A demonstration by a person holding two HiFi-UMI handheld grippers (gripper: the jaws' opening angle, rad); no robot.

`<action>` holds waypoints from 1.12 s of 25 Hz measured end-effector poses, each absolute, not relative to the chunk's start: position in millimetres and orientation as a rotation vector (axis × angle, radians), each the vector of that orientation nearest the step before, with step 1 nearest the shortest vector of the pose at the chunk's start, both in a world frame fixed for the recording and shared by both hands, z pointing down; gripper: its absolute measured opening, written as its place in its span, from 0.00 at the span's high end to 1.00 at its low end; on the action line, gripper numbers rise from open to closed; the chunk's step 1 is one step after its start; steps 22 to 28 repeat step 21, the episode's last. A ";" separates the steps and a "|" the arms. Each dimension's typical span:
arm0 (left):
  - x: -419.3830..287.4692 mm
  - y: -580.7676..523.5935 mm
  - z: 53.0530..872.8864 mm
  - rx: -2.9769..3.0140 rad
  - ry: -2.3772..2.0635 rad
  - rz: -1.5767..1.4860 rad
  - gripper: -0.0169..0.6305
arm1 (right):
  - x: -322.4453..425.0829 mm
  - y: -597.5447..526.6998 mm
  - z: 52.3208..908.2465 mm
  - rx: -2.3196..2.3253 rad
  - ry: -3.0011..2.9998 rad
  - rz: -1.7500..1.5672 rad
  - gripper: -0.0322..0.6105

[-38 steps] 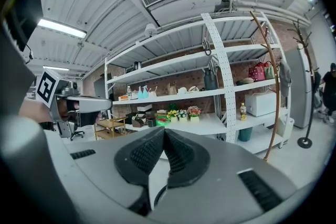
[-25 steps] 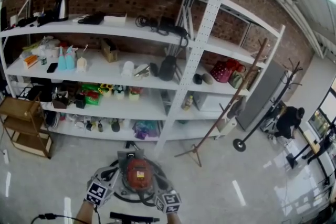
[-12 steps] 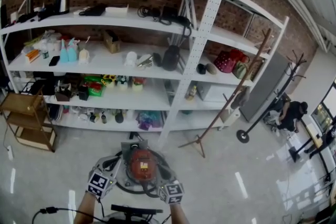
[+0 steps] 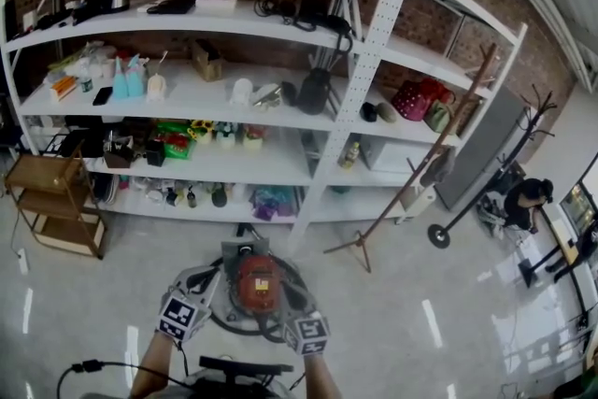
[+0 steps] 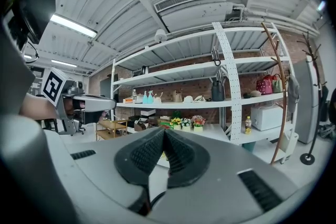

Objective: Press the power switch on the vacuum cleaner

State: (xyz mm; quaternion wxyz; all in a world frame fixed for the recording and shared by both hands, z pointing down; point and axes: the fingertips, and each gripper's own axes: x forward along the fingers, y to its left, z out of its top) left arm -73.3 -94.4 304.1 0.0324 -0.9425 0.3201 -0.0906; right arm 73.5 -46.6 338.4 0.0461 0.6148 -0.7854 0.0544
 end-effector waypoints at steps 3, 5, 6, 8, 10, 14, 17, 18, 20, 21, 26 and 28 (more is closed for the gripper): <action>-71.4 -97.6 303.7 -2.899 0.985 -0.280 0.96 | 72.7 -49.7 332.9 1.886 -2.410 0.182 0.94; -70.1 -98.6 303.5 -2.899 0.986 -0.280 0.96 | 75.6 -50.3 333.7 1.888 -2.404 0.174 0.94; -69.1 -98.5 303.6 -2.899 0.986 -0.280 0.96 | 77.9 -50.2 334.5 1.889 -2.400 0.163 0.94; -66.5 -99.0 302.9 -2.899 0.981 -0.281 0.96 | 81.7 -50.5 337.2 1.885 -2.397 0.157 0.94; -64.2 -101.0 302.3 -2.901 0.975 -0.279 0.96 | 82.9 -51.2 338.2 1.887 -2.395 0.179 0.94; -60.6 -104.2 303.0 -2.904 0.968 -0.282 0.96 | 83.1 -52.6 332.7 1.900 -2.394 0.206 0.94; -55.5 -108.4 301.7 -2.900 0.962 -0.275 0.96 | 86.8 -57.0 332.8 1.900 -2.393 0.198 0.94; -54.0 -110.2 301.6 -2.898 0.960 -0.274 0.96 | 87.7 -58.9 333.0 1.901 -2.395 0.194 0.94; -51.8 -113.0 302.5 -2.895 0.957 -0.272 0.96 | 89.2 -61.8 334.2 1.905 -2.399 0.191 0.94; -50.8 -114.2 303.3 -2.894 0.956 -0.272 0.96 | 90.0 -62.9 334.9 1.907 -2.400 0.190 0.94; -50.8 -114.2 303.3 -2.894 0.956 -0.272 0.96 | 90.0 -62.9 334.9 1.907 -2.400 0.190 0.94; -50.8 -114.2 303.3 -2.894 0.956 -0.272 0.96 | 90.0 -62.9 334.9 1.907 -2.400 0.190 0.94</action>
